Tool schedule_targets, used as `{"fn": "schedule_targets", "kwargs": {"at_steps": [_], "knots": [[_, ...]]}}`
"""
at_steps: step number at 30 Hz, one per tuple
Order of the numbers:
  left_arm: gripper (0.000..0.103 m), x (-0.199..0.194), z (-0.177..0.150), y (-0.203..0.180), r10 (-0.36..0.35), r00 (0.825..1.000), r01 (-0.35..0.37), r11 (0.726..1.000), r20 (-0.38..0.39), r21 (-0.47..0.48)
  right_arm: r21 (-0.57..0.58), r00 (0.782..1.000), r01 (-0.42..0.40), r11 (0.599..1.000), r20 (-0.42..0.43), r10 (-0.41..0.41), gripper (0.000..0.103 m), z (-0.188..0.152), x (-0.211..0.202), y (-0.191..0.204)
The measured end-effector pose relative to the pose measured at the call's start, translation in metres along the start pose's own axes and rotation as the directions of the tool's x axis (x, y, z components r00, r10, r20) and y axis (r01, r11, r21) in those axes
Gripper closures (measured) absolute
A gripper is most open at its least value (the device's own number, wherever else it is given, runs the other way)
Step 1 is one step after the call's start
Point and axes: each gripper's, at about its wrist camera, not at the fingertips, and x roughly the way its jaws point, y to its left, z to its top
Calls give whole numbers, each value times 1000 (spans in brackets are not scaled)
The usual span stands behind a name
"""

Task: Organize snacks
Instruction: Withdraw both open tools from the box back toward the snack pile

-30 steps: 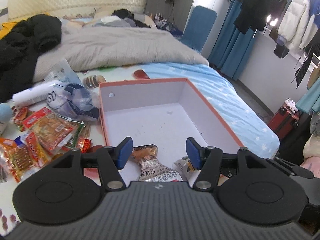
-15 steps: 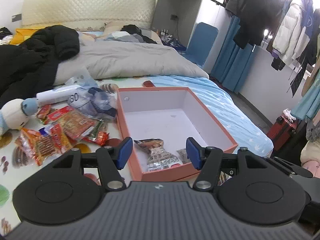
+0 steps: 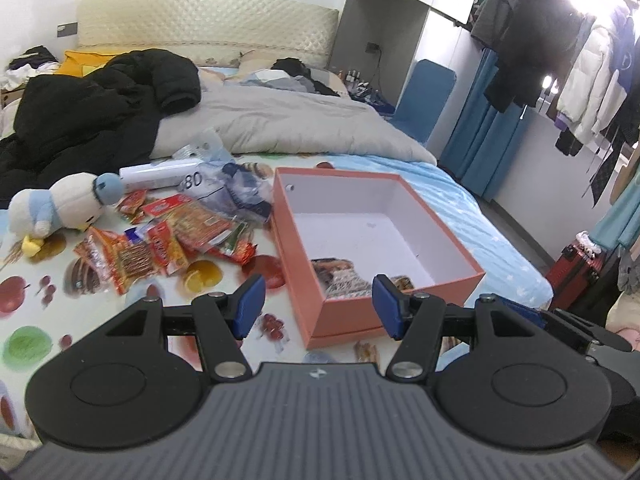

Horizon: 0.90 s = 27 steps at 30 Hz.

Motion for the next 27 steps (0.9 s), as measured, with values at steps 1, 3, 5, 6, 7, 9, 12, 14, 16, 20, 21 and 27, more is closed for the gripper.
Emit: {"fn": "schedule_targets", "kwargs": {"at_steps": [1, 3, 5, 6, 7, 9, 12, 14, 16, 20, 21, 27], "knots": [[38, -3, -4, 1, 3, 1000, -3, 1000, 1, 4, -2, 1000, -9, 1000, -2, 9, 41, -2, -1, 3], [38, -8, -8, 4, 8, 1000, -8, 1000, 1, 2, -11, 1000, -27, 1000, -4, 27, 41, -5, -4, 8], [38, -12, -13, 6, 15, 1000, -15, 1000, 2, -7, -28, 999, -44, 999, -3, 43, 41, -9, -7, 14], [38, -14, -16, 8, 20, 1000, -20, 1000, 1, -14, -35, 999, -49, 998, -5, 49, 41, -9, -7, 17], [38, -17, -19, 12, 23, 1000, -23, 999, 2, -23, -41, 998, -55, 998, -7, 55, 41, -10, -8, 20], [38, -20, -22, 17, 31, 1000, -31, 999, 3, -34, -49, 997, -72, 996, -9, 72, 41, -12, -9, 25], [38, -24, -29, 26, 55, 998, -55, 998, 1, -39, -62, 995, -99, 993, -14, 99, 41, -17, -8, 31], [37, -26, -33, 33, 67, 998, -67, 996, -4, -52, -68, 994, -112, 991, -20, 110, 41, -21, -7, 35], [37, -28, -37, 38, 79, 997, -79, 995, -6, -59, -71, 992, -126, 989, -29, 125, 41, -25, -6, 38], [37, -30, -48, 47, 93, 996, -93, 993, -9, -70, -76, 989, -144, 987, -43, 141, 41, -35, -3, 45], [37, -31, -50, 49, 94, 995, -95, 993, -10, -73, -77, 988, -151, 986, -48, 147, 41, -38, -2, 46], [37, -23, -62, 63, 103, 994, -105, 990, -31, -92, -106, 984, -169, 980, -74, 162, 41, -50, 4, 57]]}}
